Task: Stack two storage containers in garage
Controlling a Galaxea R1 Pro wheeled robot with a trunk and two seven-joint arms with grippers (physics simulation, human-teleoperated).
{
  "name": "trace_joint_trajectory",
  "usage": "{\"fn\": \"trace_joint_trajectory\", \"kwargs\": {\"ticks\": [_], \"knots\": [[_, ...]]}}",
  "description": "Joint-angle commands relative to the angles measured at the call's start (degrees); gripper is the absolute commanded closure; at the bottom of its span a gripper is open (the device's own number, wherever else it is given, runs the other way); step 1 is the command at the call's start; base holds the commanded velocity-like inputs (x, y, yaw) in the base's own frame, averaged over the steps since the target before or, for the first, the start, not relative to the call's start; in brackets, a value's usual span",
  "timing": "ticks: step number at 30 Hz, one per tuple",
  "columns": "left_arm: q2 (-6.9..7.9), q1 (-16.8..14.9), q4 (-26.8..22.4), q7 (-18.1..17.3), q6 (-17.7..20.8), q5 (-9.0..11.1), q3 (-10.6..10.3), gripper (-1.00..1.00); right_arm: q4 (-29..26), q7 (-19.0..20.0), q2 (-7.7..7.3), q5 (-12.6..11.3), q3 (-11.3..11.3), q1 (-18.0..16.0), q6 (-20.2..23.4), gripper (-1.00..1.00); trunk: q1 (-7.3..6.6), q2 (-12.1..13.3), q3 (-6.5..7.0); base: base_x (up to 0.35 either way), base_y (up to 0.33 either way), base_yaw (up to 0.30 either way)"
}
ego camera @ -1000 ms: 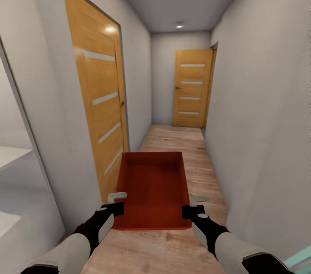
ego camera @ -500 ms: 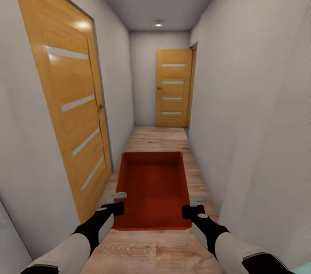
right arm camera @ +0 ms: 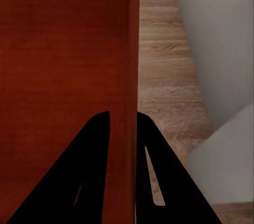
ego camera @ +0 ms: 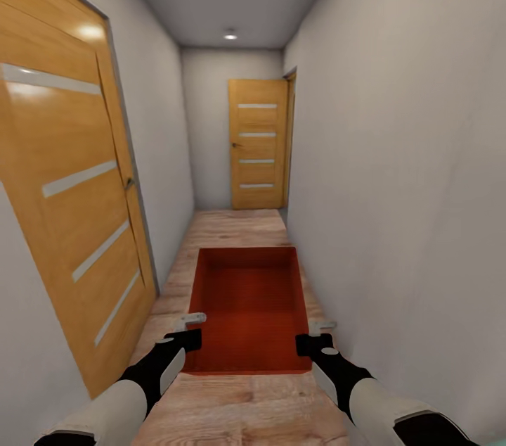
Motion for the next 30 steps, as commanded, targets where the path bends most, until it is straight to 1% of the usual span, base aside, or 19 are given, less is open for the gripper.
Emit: {"fn": "trace_joint_trajectory", "kwargs": {"ticks": [1,8,9,11,14,16,20,25,30], "knots": [[0.11,-0.1,-2.1,1.6,-0.6,-0.8,1.2,1.0,0.2,-1.2,-0.86,-0.8,-0.7,0.0,-0.3,1.0,0.04,-0.1,-0.09,0.323,0.1,-0.031],[0.14,-0.1,-2.1,1.6,-0.5,-0.8,1.2,1.0,0.2,-1.2,-0.86,-0.7,-0.7,0.0,-0.3,1.0,0.04,-0.1,-0.09,0.323,0.1,-0.007],[0.23,-0.1,-0.5,0.6,0.0,0.2,0.1,1.0,0.2,-0.7,-0.26,-0.7,0.1,0.0,-0.5,1.0,0.05,-0.1,-0.09,0.323,0.0,0.0],[0.32,-0.1,-0.2,0.5,-0.4,1.3,-0.8,1.0,0.1,-0.7,-0.3,-0.7,0.4,0.0,-0.3,1.0,0.05,-0.1,-0.09,0.323,0.0,0.0],[0.34,-0.1,-0.2,0.5,-0.3,1.7,-1.2,1.0,0.2,-0.7,-0.18,-0.7,0.4,0.0,-0.3,1.0,0.05,-0.1,-0.09,0.323,0.0,0.0],[0.73,-0.1,-0.2,0.6,0.0,2.0,-1.5,1.0,0.2,-0.8,0.07,-0.7,0.3,0.0,-0.3,1.0,0.05,-0.1,-0.09,0.323,0.0,0.0],[1.34,-0.1,-0.5,0.5,0.1,4.4,-3.9,1.0,0.2,-0.9,0.22,-0.4,-0.1,0.0,-0.2,1.0,0.05,-0.1,-0.09,0.323,0.0,0.0],[1.39,-0.1,-0.7,0.6,0.1,5.2,-4.8,1.0,0.2,-0.9,0.22,0.4,-0.5,0.0,-0.2,1.0,0.05,-0.1,-0.09,0.323,0.0,0.015],[1.38,-0.1,-0.6,0.8,0.1,5.5,-5.1,1.0,0.2,-0.9,0.2,0.8,-0.6,0.0,-0.2,1.0,0.05,-0.1,-0.09,0.323,0.0,0.156]]}}
